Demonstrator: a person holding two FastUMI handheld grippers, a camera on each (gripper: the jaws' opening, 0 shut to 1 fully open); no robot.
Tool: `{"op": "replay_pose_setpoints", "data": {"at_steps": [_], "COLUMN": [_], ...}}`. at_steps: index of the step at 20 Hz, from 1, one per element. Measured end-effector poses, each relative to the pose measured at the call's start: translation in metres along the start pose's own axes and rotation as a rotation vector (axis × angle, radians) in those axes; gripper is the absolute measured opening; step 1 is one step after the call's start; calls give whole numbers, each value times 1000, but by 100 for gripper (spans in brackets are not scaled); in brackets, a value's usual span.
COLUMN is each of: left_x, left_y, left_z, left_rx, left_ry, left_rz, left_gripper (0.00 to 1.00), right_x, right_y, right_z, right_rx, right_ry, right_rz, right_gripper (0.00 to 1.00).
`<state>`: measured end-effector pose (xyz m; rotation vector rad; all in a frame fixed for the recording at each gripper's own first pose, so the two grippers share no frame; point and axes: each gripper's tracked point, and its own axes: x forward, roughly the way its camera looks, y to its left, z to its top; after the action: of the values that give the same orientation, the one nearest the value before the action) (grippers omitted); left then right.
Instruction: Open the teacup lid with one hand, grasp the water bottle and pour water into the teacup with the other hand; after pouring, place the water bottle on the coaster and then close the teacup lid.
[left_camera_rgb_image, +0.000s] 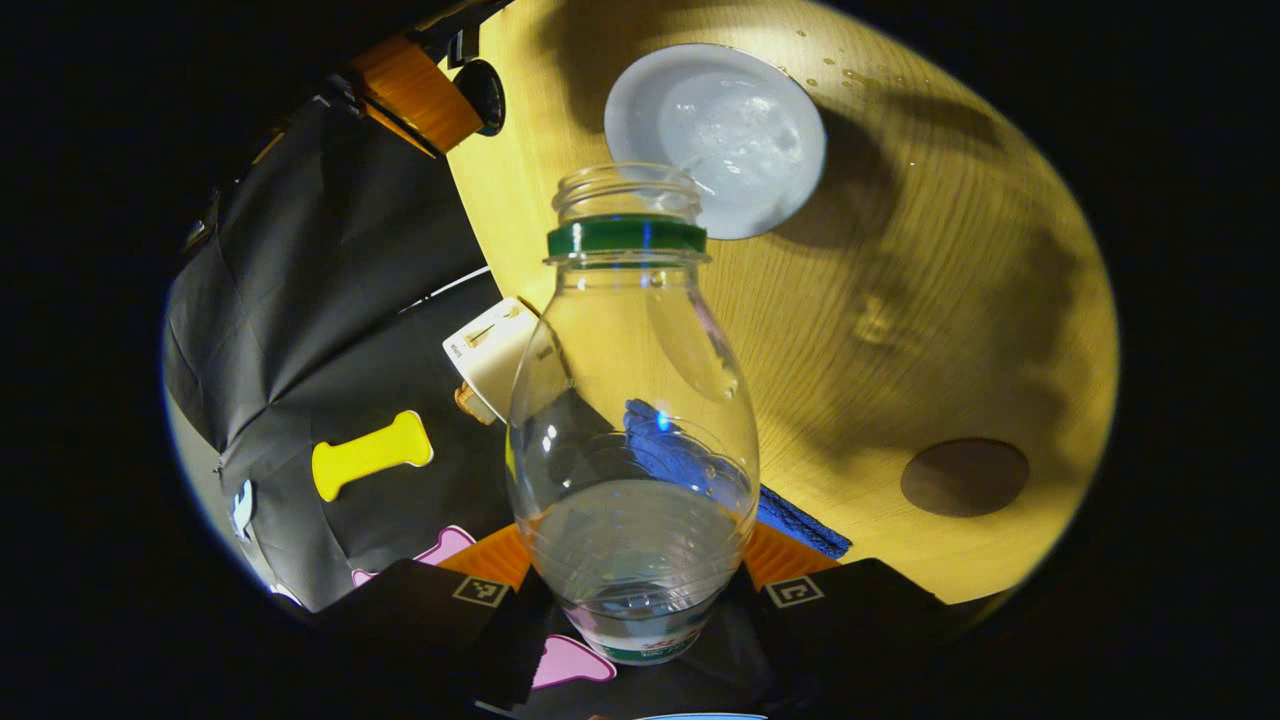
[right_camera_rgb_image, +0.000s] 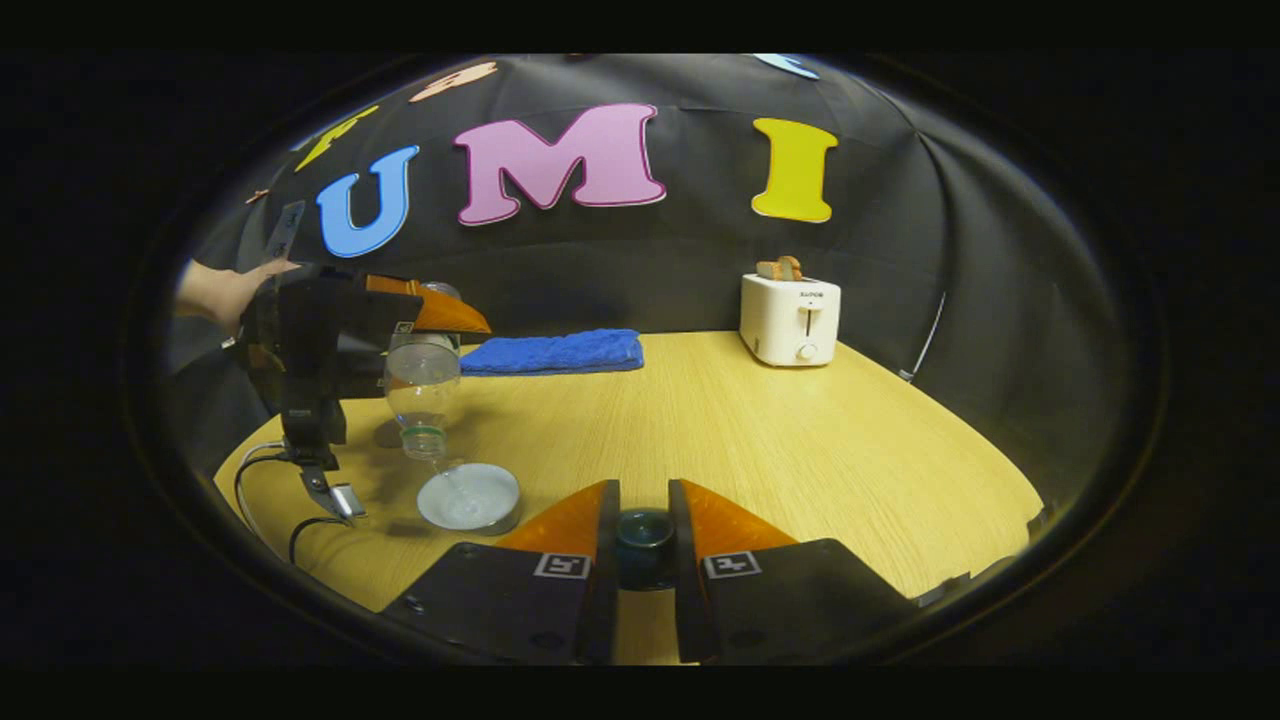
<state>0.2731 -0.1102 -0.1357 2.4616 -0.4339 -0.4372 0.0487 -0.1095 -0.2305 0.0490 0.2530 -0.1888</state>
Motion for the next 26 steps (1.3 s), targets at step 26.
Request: {"op": "replay_pose_setpoints", "data": {"at_steps": [26], "left_x": [3], "left_y": [11], "left_z": [6], "left_rx": [136], "left_ry": [22], "left_rz": [-4], "left_gripper": [77], "right_x": [-1], "right_y": [-2], "right_z": [-1], "right_rx": [-1], "right_ry": [5], "right_rz": [1], "right_gripper": [26]}}
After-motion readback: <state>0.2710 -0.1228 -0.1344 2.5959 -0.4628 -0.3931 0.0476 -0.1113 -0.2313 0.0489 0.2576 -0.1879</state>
